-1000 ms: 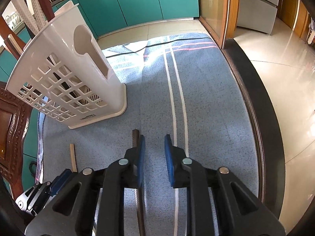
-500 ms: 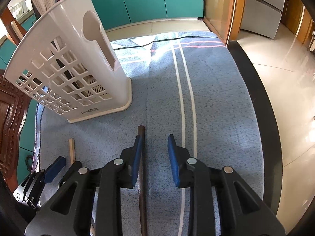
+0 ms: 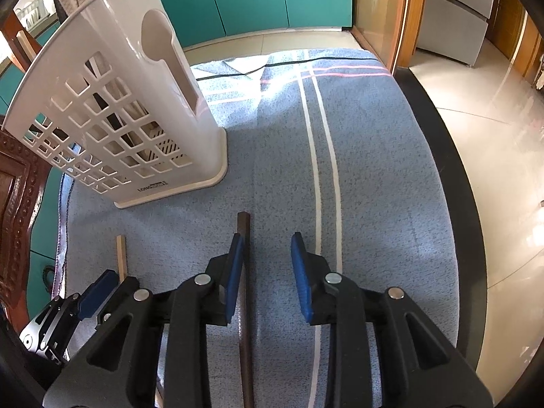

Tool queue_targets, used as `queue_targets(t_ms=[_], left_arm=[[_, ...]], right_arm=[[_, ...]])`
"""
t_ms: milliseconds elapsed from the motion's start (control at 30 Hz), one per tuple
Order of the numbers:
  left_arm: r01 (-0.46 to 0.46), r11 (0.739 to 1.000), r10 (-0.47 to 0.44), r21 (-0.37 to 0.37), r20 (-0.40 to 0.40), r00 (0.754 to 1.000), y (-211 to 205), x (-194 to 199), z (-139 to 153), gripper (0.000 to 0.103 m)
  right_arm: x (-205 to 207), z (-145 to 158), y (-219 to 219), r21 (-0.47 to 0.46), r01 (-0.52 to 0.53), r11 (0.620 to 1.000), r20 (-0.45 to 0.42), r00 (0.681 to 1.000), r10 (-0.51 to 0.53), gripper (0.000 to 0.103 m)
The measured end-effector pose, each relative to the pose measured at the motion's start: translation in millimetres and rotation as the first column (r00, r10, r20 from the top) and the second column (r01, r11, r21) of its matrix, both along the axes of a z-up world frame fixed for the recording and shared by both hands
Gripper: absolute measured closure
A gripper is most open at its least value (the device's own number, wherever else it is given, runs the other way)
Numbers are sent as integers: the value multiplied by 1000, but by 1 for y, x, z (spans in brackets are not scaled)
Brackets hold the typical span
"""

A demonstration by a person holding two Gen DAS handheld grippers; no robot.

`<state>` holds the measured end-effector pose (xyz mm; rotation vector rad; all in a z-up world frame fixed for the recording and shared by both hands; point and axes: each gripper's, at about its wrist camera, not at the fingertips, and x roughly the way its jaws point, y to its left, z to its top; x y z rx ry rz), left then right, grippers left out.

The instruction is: Organize utensils

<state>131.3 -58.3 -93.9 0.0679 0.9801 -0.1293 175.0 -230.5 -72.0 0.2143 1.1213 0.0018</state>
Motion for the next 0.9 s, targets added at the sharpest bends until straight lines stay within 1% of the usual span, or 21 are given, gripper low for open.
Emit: queue_targets(t_ms=[100, 200, 333, 400, 733, 900], left_arm=[[12, 1000, -12, 1, 0, 1000, -2, 0, 0, 86], [26, 1000, -26, -4, -6, 1000, -3, -1, 0, 88], [77, 996, -78, -38, -29, 997, -6, -3, 1, 88], [90, 995, -92, -36, -31, 995, -9, -6, 1, 89], [38, 999, -39, -18, -32, 999, -2, 1, 1, 88], [35, 999, -36, -18, -33, 999, -1, 4, 1, 87]], right_arm=[[1, -2, 1, -1, 0, 1000, -3, 1000, 0, 73], [2, -2, 1, 1, 2, 1000, -3, 1000, -2, 68], [1, -2, 1, 5, 5, 1000, 0, 1000, -5, 68], [1, -3, 0, 8, 6, 1000, 0, 1000, -6, 68], [0, -4, 4, -3, -14, 1000, -5, 1000, 14, 68], [-1, -9, 19, -90, -60, 994, -12, 998, 59, 68]])
